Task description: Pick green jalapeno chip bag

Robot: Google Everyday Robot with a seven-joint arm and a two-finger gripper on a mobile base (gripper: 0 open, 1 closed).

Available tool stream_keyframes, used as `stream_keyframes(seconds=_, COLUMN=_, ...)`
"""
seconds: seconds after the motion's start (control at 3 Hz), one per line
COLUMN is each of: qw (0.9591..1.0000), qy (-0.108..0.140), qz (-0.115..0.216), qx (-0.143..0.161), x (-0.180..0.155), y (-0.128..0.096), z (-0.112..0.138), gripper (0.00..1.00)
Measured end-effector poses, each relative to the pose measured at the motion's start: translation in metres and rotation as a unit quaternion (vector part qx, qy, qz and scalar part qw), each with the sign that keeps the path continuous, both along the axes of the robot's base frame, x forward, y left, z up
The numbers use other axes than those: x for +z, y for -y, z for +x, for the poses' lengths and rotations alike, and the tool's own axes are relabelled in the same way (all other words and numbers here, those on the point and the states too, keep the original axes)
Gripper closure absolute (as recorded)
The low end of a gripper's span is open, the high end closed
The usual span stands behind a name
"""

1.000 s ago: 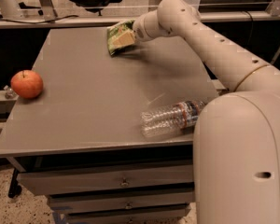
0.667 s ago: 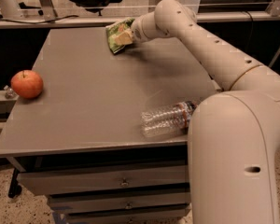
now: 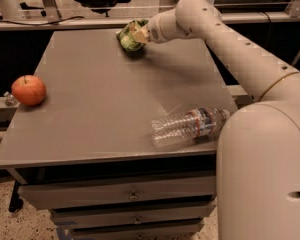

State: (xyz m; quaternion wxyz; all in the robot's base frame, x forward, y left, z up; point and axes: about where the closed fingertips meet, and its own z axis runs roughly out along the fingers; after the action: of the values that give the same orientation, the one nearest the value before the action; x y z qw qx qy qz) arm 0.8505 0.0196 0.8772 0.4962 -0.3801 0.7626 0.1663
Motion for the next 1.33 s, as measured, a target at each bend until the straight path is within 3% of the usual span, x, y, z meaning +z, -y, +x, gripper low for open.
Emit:
stream_keyframes(seconds=0.33, qw=0.9991, qy=0.004, qz=0.029, qx=0.030, x=0.022, y=0.004, z=-0.028, gripper=1.00)
stream_keyframes(seconds=0.67, qw=0.9942, qy=0.006, qz=0.074, qx=0.078, x=0.042, y=0.001, z=-0.061, gripper=1.00)
stream_keyframes(seconds=1.33, qw=0.9710, qy=0.029, qz=0.153, qx=0.181, x=0.095, y=-0.032, z=-0.125, gripper=1.00)
